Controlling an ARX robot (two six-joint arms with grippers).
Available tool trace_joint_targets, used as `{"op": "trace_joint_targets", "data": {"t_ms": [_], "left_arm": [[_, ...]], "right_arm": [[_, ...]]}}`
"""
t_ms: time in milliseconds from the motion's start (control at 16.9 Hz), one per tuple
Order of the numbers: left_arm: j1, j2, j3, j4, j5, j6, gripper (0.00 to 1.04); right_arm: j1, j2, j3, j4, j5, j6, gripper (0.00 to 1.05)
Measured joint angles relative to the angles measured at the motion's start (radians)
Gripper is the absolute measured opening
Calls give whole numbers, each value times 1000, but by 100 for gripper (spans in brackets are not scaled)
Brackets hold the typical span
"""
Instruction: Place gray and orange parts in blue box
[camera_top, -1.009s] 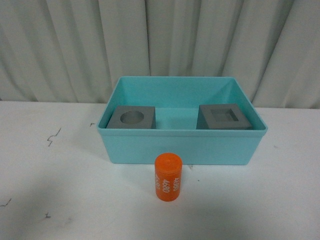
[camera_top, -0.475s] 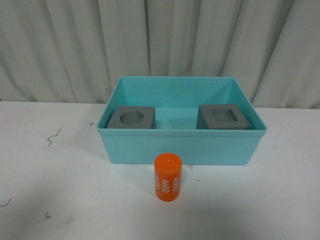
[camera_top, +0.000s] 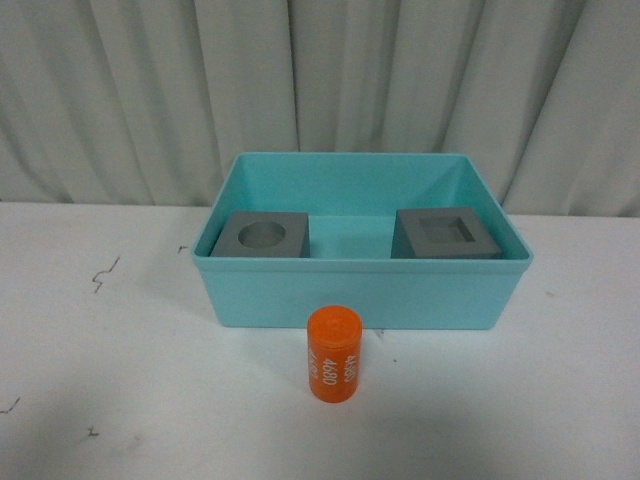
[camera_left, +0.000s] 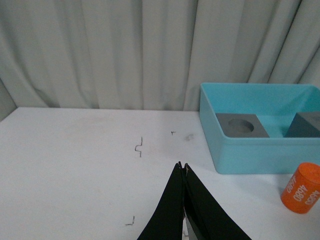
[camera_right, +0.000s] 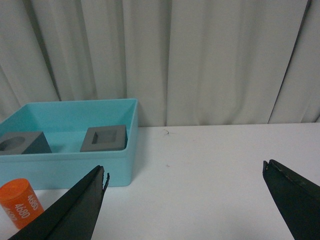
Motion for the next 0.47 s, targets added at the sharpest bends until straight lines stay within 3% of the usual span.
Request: {"op": "trace_joint_targets", "data": {"t_ms": [356, 415, 475], "left_arm": [[2, -48, 0, -1, -2, 0, 2], [2, -48, 0, 0, -3, 0, 7], [2, -48, 0, 0, -3, 0, 19]], "right_arm": [[0, 0, 0, 1, 0, 0, 98], [0, 0, 0, 0, 0, 0, 98], [0, 0, 0, 0, 0, 0, 98]]}}
